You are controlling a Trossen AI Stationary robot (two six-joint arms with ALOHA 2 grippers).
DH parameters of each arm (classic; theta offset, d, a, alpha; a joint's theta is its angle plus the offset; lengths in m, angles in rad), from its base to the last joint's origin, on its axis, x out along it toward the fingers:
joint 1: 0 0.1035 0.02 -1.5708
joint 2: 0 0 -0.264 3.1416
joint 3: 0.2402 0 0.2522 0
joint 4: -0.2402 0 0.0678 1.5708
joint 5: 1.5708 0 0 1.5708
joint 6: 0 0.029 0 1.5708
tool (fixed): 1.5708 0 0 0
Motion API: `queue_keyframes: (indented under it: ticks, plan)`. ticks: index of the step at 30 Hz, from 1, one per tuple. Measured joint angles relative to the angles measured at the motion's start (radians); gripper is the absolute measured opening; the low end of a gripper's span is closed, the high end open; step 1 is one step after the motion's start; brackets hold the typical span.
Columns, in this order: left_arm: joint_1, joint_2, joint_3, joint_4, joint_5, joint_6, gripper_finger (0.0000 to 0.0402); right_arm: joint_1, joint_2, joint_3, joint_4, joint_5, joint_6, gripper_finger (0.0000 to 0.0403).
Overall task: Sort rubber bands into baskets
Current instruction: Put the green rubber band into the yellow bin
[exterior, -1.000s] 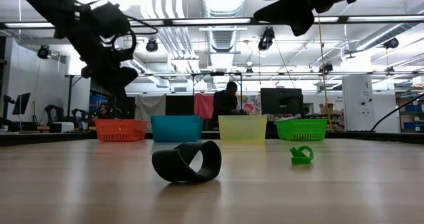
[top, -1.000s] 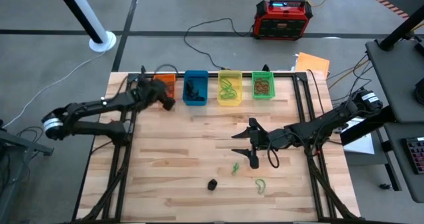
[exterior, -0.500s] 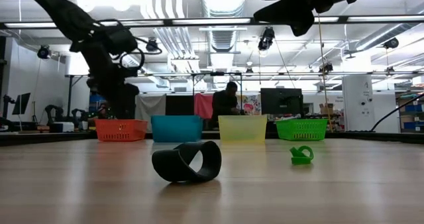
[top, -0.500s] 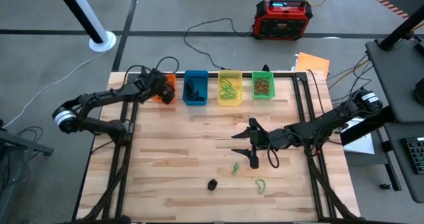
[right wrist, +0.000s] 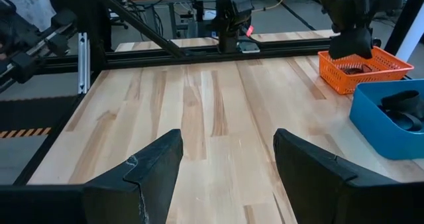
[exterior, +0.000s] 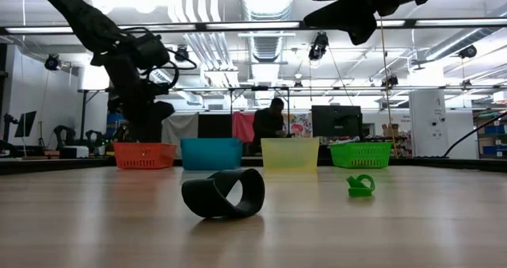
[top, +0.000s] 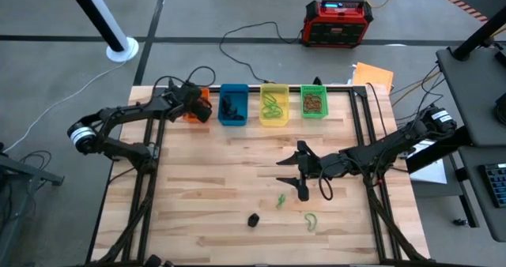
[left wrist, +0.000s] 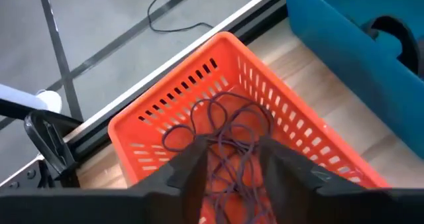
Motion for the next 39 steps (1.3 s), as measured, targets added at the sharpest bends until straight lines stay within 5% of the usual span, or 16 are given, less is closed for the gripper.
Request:
queue_keyframes:
  ticks: [11,19,27,39]
  plan:
    - [-0.126,-0.13,-0.048,0.002,0.083,-0.034,0.0207,0.0,0.0,-0.01,0.0,0.0,0.015,0.0231]
    - [-0.458,-0.311,-0.127,0.07,0.067,-0.099,0.021,0.0,0.0,-0.015,-0.021,0.059,0.075,0.0231]
    - [-0.795,-0.385,-0.188,0.18,-0.097,-0.132,0.021,0.002,0.015,0.073,-0.308,0.106,0.17,0.0231]
    - [-1.029,-0.363,-0.189,0.244,-0.14,-0.108,0.021,0.04,0.24,0.24,-0.596,-0.057,0.173,0.0231]
